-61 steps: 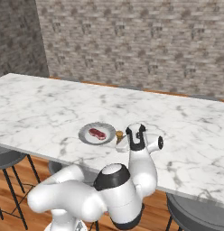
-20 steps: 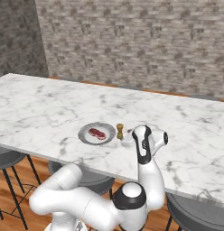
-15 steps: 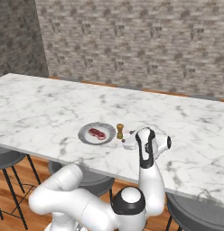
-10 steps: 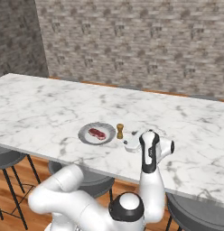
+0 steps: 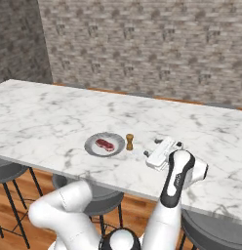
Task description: Retrieve the shaker from the cabinet and place it next the steak on a plate on the dining table.
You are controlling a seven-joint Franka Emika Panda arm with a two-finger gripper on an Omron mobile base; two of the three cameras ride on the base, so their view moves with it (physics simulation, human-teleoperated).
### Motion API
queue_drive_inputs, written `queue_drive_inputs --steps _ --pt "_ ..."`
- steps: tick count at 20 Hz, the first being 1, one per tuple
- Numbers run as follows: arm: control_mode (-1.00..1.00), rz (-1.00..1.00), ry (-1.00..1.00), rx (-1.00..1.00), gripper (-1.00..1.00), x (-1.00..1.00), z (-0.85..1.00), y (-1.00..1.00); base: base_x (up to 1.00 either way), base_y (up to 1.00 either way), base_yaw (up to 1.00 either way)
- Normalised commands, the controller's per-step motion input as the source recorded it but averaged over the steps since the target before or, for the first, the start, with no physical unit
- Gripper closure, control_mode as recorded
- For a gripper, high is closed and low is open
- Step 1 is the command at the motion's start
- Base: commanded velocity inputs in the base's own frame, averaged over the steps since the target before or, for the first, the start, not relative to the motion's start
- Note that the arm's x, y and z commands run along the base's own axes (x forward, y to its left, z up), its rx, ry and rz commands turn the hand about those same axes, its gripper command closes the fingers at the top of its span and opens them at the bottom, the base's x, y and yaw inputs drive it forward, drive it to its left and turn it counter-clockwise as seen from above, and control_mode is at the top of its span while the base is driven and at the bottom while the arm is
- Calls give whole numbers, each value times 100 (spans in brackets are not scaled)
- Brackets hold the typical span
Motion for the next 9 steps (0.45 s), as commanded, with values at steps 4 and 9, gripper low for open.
queue_drive_inputs --steps 4,9 --pt "-100 -5 0 7 -100 -100 69 -77 0 0 0" --pt "-100 -6 4 1 -100 -100 72 -39 0 0 0"
